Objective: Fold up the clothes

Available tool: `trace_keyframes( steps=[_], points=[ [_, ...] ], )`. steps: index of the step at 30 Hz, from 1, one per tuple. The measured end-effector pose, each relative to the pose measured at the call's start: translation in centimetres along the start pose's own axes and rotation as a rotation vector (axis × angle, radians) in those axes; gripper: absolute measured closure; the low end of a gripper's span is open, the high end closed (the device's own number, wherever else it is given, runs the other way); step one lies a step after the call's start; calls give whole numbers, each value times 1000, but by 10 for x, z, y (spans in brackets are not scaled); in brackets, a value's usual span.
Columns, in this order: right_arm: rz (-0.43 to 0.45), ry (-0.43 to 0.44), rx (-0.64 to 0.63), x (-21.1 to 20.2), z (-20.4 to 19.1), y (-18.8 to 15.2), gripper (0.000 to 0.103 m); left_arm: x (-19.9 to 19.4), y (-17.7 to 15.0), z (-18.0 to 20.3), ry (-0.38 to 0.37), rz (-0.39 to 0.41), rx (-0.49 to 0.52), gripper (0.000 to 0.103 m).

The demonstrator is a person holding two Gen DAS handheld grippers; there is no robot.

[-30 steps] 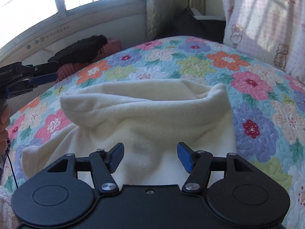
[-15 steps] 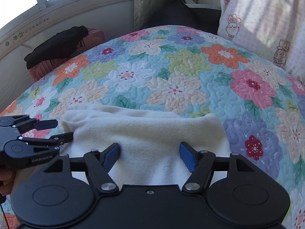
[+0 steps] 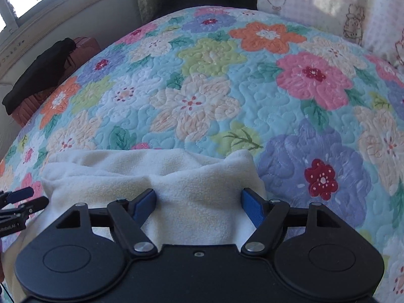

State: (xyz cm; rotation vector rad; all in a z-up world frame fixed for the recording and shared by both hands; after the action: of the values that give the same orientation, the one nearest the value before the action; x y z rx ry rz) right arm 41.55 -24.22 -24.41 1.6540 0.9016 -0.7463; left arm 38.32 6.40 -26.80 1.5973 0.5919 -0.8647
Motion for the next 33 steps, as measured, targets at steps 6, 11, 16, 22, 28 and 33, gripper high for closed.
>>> trace_keyframes(
  steps=[6,11,16,22,28,33],
  points=[
    [104,-25,60,-30,9,-14,25,-18,-29,-27,56,-94,-53,39],
    [217,-138,-34,-72,2,-27,24,-71,-31,-46,-130,63,-228,37],
    [290,51,-25,-119,-15,-69,23,-68,-46,-5,-249,18,-173,33],
    [324,-98,-95,-92,-4,-135,23,-40,-95,-36,-108,-128,-358,39],
    [294,103,217,-95,50,-160,23,-46,-94,-61,-253,-39,-465,42],
    [302,150,368,-113,66,-191,20,-53,-85,-66,-488,44,-570,38]
  ],
)
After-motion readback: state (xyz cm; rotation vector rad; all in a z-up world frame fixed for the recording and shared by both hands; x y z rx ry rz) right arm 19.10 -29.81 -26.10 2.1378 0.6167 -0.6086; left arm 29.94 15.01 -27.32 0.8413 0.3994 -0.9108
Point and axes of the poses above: each gripper's, at about its wrist camera, not at the fingertips, and x roughly the way its jaws point, z to its right, y to its top, the point moved 4 cm from there along x, roughly the way its jaws point, and after that the axes turned 5 degrees about x, right-handed, at the moved point
